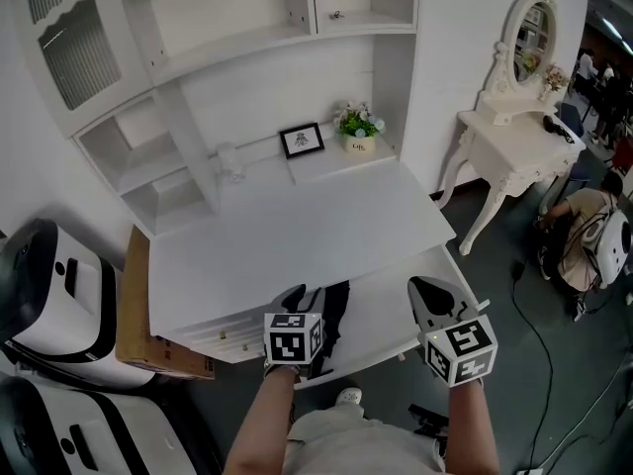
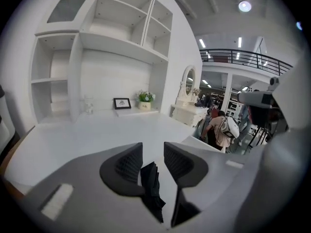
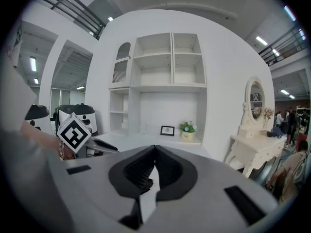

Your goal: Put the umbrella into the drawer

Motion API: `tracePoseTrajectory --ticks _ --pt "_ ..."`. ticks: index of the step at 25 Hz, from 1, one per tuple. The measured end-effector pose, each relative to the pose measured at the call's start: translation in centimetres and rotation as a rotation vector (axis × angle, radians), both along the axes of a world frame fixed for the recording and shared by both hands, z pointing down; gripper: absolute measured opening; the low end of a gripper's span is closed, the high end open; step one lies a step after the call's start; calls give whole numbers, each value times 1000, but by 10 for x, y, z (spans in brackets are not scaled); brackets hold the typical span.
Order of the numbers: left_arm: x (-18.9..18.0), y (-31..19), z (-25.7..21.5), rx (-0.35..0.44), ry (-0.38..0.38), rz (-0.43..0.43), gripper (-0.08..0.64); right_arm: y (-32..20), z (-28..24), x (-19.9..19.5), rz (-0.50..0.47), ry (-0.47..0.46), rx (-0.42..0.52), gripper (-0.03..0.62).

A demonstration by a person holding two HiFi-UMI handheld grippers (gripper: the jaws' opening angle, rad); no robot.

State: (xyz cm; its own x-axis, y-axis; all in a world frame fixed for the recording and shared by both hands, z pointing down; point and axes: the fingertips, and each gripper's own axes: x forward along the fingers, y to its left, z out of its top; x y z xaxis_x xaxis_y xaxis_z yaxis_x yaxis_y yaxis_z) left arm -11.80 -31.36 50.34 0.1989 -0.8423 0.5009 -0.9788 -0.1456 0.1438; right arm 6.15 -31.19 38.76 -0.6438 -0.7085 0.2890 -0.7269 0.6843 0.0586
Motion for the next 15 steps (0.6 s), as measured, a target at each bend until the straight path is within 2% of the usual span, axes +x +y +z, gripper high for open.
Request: tracePoseTrajectory --ticks 4,9,15 --pt "-7 2 -37 107 6 -24 92 2 -11 2 4 -3 24 6" --pt "-20 5 -81 225 -28 -62 12 5 -23 4 7 -10 54 6" --pt "-24 13 -124 348 -63 -65 9 10 -32 7 4 -11 81 6"
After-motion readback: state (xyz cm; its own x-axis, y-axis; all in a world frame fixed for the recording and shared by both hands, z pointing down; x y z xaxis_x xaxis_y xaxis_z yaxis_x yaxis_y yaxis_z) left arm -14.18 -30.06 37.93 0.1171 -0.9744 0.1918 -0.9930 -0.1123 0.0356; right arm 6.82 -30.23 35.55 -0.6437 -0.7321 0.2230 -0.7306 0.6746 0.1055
